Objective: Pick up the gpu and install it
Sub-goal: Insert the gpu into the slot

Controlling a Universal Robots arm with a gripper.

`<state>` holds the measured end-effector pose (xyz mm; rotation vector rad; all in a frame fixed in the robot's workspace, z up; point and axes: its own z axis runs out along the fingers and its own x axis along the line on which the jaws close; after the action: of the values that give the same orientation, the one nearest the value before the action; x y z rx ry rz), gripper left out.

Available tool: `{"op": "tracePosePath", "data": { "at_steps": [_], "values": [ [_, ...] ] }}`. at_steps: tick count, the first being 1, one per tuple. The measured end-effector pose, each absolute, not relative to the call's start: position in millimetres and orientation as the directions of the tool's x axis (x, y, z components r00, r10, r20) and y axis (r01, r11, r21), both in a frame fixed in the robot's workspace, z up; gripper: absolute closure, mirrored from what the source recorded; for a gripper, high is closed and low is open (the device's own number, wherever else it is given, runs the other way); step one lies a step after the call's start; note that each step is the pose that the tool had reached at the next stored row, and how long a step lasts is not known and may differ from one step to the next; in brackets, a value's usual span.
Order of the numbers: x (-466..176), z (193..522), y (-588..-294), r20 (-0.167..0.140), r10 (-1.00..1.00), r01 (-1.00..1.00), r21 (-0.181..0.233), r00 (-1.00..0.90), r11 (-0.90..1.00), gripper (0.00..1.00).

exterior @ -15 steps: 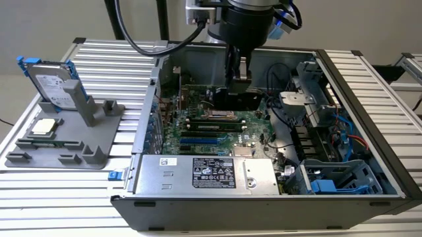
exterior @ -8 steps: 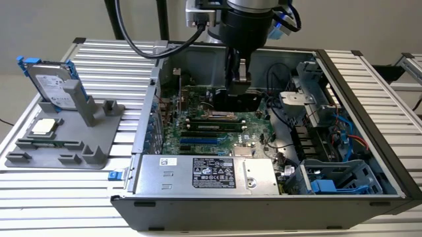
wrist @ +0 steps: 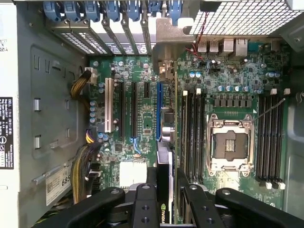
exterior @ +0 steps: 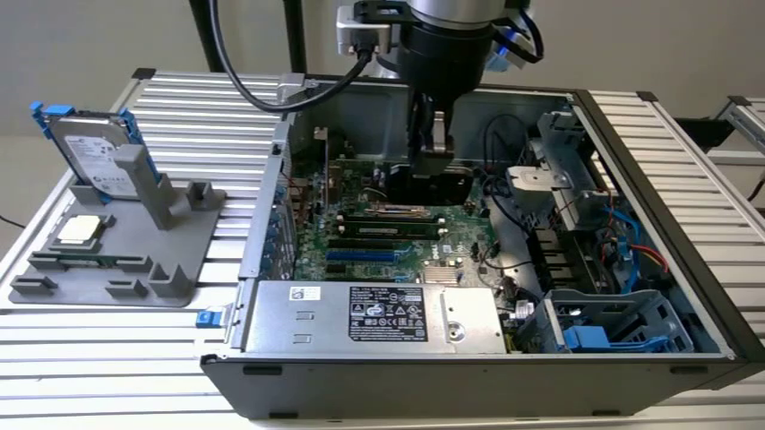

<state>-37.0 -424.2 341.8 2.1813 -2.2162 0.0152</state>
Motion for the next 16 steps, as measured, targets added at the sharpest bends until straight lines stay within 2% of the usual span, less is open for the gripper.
{"op": "tracePosePath", "data": {
  "at_steps": [16],
  "values": [
    [-37.0, 333.6, -424.2, 0.030, -0.999, -1.000, 0.015, -0.016, 0.016, 1.00]
  ]
}}
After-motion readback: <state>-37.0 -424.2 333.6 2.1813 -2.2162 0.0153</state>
